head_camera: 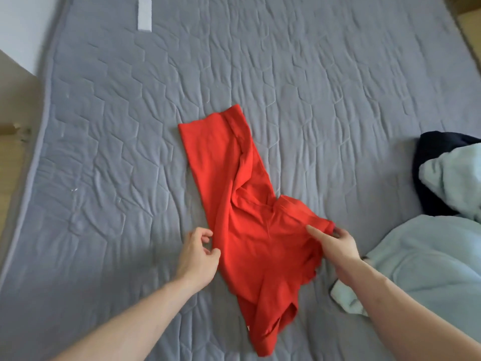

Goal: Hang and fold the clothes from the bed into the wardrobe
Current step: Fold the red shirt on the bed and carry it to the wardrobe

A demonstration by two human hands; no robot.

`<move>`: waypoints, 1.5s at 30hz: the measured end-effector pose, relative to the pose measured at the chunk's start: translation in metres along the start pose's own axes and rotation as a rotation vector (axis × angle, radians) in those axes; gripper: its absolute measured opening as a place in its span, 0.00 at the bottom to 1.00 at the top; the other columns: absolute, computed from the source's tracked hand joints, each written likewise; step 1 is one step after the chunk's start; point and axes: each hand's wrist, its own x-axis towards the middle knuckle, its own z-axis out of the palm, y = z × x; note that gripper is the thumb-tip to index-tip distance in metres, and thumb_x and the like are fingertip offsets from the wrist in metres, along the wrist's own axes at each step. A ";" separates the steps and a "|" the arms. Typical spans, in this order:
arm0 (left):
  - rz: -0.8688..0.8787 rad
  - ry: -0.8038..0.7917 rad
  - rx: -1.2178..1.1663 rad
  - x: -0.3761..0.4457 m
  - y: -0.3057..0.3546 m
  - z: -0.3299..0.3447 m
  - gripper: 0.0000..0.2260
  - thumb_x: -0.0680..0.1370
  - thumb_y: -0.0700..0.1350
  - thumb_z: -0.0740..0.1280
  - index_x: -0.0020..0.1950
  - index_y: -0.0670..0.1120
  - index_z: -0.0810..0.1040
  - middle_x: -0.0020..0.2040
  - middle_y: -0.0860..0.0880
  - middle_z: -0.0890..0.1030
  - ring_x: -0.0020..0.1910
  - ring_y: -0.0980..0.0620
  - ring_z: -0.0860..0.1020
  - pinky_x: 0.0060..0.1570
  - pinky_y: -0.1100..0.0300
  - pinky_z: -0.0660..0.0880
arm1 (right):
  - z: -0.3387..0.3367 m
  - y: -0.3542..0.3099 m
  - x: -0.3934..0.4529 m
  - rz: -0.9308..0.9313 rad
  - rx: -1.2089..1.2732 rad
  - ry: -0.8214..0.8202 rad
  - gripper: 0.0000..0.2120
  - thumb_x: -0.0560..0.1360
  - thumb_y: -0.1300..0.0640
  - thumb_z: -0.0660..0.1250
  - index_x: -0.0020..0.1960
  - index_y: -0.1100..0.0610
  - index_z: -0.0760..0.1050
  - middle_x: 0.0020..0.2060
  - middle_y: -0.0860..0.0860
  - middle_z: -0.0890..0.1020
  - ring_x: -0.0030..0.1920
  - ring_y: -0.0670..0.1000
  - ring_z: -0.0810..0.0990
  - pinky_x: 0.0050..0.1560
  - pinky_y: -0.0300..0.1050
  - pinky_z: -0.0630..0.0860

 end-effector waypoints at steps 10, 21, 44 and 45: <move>-0.356 -0.152 -0.185 -0.084 -0.044 0.026 0.13 0.73 0.33 0.71 0.44 0.51 0.76 0.40 0.53 0.80 0.40 0.50 0.78 0.37 0.75 0.68 | 0.049 0.004 -0.096 -0.770 -0.421 -0.253 0.25 0.67 0.64 0.73 0.58 0.42 0.79 0.48 0.39 0.78 0.46 0.42 0.79 0.47 0.31 0.73; -0.516 -0.490 -0.482 -0.095 -0.017 0.044 0.11 0.69 0.42 0.77 0.47 0.47 0.78 0.37 0.56 0.84 0.34 0.62 0.82 0.31 0.67 0.74 | 0.050 0.040 -0.087 -0.132 -0.395 -0.037 0.41 0.72 0.39 0.75 0.77 0.53 0.64 0.69 0.54 0.76 0.69 0.55 0.75 0.71 0.51 0.70; -0.570 -0.632 -0.069 -0.223 -0.089 -0.012 0.12 0.82 0.52 0.67 0.40 0.48 0.79 0.39 0.52 0.83 0.36 0.53 0.81 0.38 0.63 0.77 | 0.005 0.125 -0.218 0.351 -0.555 -0.391 0.13 0.73 0.53 0.73 0.54 0.58 0.80 0.47 0.58 0.86 0.48 0.59 0.86 0.51 0.54 0.84; -0.579 -0.648 -0.086 -0.229 -0.089 -0.015 0.12 0.82 0.51 0.68 0.40 0.48 0.79 0.37 0.52 0.83 0.34 0.54 0.80 0.36 0.64 0.76 | 0.001 0.122 -0.225 0.372 -0.551 -0.401 0.13 0.73 0.53 0.73 0.55 0.58 0.80 0.48 0.58 0.86 0.48 0.59 0.86 0.51 0.56 0.84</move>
